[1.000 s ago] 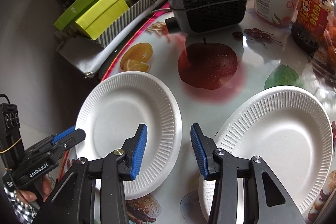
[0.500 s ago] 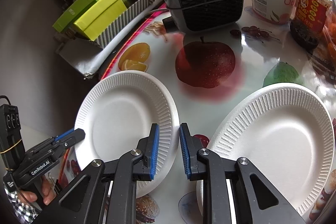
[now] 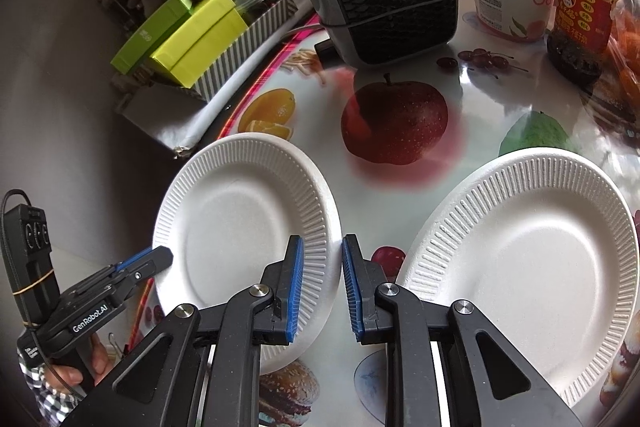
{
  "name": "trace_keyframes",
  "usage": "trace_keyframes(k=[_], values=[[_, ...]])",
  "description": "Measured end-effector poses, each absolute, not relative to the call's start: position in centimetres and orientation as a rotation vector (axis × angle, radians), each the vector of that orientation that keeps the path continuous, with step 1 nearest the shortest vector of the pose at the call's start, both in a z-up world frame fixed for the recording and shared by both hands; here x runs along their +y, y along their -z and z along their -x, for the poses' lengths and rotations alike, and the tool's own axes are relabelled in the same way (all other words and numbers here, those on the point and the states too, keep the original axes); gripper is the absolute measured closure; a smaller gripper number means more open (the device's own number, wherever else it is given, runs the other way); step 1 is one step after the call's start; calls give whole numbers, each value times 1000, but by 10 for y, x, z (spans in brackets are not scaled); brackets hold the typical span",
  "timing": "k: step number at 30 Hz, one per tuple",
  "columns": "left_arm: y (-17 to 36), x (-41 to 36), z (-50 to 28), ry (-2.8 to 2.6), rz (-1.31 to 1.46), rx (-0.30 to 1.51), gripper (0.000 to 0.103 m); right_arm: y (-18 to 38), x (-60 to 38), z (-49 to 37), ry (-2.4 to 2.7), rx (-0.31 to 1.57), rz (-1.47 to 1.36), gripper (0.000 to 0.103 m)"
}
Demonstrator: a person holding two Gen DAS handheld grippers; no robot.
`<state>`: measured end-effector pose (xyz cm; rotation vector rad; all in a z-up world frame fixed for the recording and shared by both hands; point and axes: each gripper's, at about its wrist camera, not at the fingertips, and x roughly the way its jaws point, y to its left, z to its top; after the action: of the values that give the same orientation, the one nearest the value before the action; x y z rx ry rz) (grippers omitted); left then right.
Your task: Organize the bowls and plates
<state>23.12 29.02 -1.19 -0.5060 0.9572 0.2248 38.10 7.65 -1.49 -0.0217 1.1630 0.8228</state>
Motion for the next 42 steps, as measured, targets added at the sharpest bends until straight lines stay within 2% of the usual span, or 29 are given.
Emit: trace_keyframes(k=[24, 42], values=[[-22, 251, -186, -154, 477, 933, 80, -24, 20, -328, -817, 1118, -9, 84], [-25, 202, -145, -77, 434, 957, 80, -26, -44, -273, -786, 1122, -18, 84]])
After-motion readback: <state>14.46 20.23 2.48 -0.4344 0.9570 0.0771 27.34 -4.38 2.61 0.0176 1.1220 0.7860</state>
